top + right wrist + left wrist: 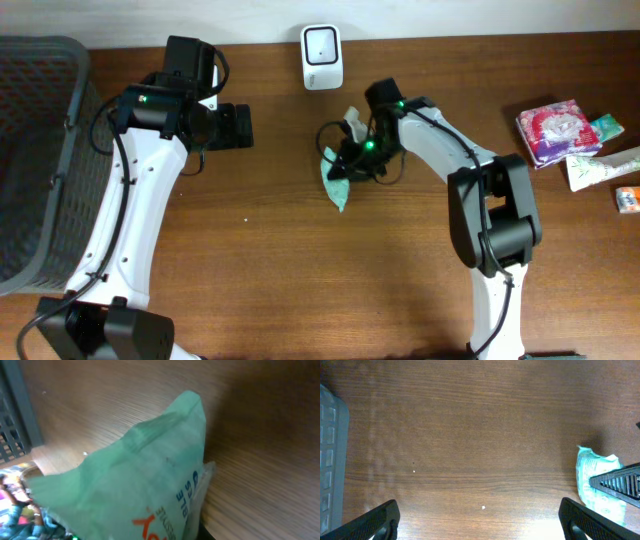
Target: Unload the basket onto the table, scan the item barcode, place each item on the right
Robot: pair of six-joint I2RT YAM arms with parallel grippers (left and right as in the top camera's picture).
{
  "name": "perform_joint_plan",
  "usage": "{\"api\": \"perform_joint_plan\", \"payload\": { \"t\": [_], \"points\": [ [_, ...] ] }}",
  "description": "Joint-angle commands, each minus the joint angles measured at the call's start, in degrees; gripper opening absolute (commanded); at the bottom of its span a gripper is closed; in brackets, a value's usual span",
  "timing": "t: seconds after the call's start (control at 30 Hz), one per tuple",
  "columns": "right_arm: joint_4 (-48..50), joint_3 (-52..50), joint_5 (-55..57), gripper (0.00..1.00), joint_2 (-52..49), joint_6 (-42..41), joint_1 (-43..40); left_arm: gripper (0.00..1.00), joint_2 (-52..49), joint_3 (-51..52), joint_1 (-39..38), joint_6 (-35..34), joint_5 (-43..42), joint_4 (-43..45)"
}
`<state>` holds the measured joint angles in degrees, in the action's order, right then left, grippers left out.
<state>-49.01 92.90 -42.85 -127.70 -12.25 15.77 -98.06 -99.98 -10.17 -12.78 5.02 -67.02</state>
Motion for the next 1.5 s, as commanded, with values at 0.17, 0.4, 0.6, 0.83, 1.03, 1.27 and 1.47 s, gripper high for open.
{"api": "perform_joint_plan", "payload": {
  "t": [0.17, 0.4, 0.6, 0.83, 1.03, 1.27, 1.47],
  "points": [
    [-20.0, 7.5, -1.6, 0.82, 0.7, 9.1, -15.8, 0.99, 0.2, -0.3, -0.2, 1.1, 0.6, -0.1],
    [-5.9, 2.6, 10.4, 0.82, 0.6, 0.7, -6.6, 0.99, 0.2, -0.3, -0.2, 1.1, 0.6, -0.1],
    [-1.2, -1.8, 11.9, 0.17, 0.6, -2.4, -4.0, 0.99, 0.2, -0.3, -0.2, 1.1, 0.6, -0.1],
    [-1.4, 9.5, -14.0, 0.04, 3.3, -1.6, -5.2, 0.99, 0.2, -0.3, -0.2, 1.1, 0.6, -0.1],
    [1.2, 32.2, -13.5, 0.04, 4.5, -1.8, -5.2, 0.99, 0.2, -0.3, -0.2, 1.1, 0.6, -0.1],
    [2.9, 32.7, -8.9, 0.04, 4.5, -7.4, -5.2, 0.99, 0.2, -0.3, -0.2, 1.1, 0.6, -0.1],
    [3.4, 32.7, -4.7, 0.04, 4.5, -7.8, -2.8, 0.99, 0.2, -0.3, -0.2, 1.1, 0.6, -0.1]
  ]
}}
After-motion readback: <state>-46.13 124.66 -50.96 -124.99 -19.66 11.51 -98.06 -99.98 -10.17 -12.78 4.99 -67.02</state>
